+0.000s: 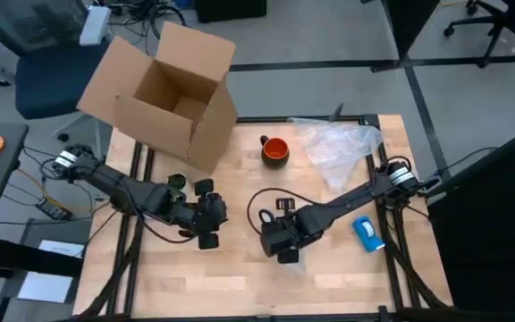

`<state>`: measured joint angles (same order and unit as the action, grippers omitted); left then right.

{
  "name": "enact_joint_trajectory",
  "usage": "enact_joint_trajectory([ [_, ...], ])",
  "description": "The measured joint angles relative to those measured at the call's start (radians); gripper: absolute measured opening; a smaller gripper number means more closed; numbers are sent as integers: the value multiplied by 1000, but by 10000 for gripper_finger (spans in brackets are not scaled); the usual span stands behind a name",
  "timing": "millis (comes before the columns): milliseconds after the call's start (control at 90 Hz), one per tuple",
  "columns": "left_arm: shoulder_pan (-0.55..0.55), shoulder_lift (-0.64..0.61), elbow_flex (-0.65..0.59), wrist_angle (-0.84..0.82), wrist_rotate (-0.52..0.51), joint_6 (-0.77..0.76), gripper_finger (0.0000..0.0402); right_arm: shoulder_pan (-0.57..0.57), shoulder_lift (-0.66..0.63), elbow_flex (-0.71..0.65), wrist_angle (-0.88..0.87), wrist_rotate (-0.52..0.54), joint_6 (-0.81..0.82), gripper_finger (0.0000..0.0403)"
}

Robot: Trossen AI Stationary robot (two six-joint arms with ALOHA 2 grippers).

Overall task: Wrap mug
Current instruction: Wrap the blue mug with bubble wrap

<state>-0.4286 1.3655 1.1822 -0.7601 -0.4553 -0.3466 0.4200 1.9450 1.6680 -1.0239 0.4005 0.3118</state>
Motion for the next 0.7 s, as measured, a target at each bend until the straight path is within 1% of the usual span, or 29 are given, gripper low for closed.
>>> enact_joint_trajectory([
  [89,0,0,0,0,0,0,129,0,1,-5,9,17,0,0],
  [278,0,0,0,0,0,1,129,-16,1,-78,93,10,-18,0],
  [500,0,0,-1,0,0,1,129,-31,0,-163,186,-66,4,0],
  [700,0,0,-1,1,0,1,129,-31,-1,-197,243,-134,10,0],
])
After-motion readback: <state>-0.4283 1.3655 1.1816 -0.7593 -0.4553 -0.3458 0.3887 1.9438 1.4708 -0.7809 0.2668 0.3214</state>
